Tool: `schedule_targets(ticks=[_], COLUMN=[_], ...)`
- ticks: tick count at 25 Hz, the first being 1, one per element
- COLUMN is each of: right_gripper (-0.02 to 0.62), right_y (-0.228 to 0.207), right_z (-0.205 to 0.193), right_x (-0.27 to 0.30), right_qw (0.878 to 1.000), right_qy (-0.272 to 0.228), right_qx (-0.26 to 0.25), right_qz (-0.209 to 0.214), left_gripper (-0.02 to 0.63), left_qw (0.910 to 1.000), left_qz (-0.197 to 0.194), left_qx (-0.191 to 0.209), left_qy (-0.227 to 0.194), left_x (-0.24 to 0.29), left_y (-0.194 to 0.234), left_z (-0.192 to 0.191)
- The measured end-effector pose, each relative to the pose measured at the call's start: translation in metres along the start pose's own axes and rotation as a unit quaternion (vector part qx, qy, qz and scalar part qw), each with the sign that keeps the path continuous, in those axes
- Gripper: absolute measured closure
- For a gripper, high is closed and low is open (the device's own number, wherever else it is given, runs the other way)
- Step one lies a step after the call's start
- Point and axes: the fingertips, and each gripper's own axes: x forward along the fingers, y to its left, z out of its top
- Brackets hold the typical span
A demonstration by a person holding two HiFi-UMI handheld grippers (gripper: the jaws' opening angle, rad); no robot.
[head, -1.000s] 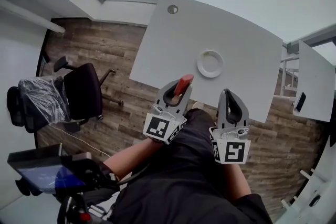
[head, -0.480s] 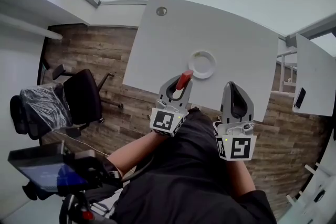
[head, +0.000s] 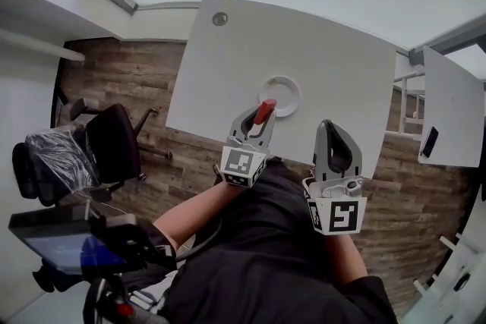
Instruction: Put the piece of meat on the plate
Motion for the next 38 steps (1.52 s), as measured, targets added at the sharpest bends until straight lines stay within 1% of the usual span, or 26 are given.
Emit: schedule_targets(ticks=[3,6,10,12,14,15,21,26,31,35,38], right_gripper=[0.589,0.589,0.589,0.589,0.589,0.589,0.589,0.589,0.589,0.589,0.589], right_y=[-0.003,-0.016,-0.028,-0.031,-0.033,-0.033,-0.037,-0.037,-0.04,-0.059,-0.064], right_z=[0.0,0.0,0.0,-0.003,-0.006,-0.007,-0.013,-0.02,-0.026,-0.033,-0.033], right_x=[-0.003,-0.008,-0.014,-0.016,-0.018,-0.019,-0.022,-0.023,-0.022,-0.027,-0.03], right_qw=[1.0,1.0,1.0,1.0,1.0,1.0,1.0,1.0,1.0,0.999,0.998], right_qy=[0.002,-0.006,-0.012,-0.008,-0.004,-0.004,0.005,0.012,0.018,0.024,0.026], right_qx=[-0.002,-0.003,0.0,0.0,-0.001,-0.002,-0.003,0.002,0.006,0.012,0.012], right_qz=[0.001,-0.008,-0.015,-0.017,-0.017,-0.017,-0.017,-0.017,-0.021,-0.041,-0.051], left_gripper=[0.511,0.511,0.511,0.511,0.511,0.511,0.511,0.511,0.511,0.511,0.511], left_qw=[0.9997,0.9991,0.9988,0.999,0.9984,0.9978,0.994,0.9903,0.9834,0.9809,0.9803], left_qz=[0.002,0.005,0.003,0.001,0.004,0.007,0.018,0.021,0.03,0.023,0.014], left_qx=[-0.012,-0.026,-0.026,-0.012,0.006,0.006,-0.023,-0.029,-0.071,-0.061,-0.051], left_qy=[0.019,0.032,0.04,0.043,0.057,0.066,0.105,0.134,0.164,0.183,0.19], left_x=[0.009,0.024,0.041,0.05,0.057,0.06,0.078,0.086,0.098,0.111,0.118], left_y=[0.001,-0.001,-0.005,-0.006,-0.004,-0.002,0.012,0.015,0.025,0.02,0.017], left_z=[-0.013,-0.025,-0.037,-0.044,-0.053,-0.06,-0.1,-0.125,-0.15,-0.166,-0.171])
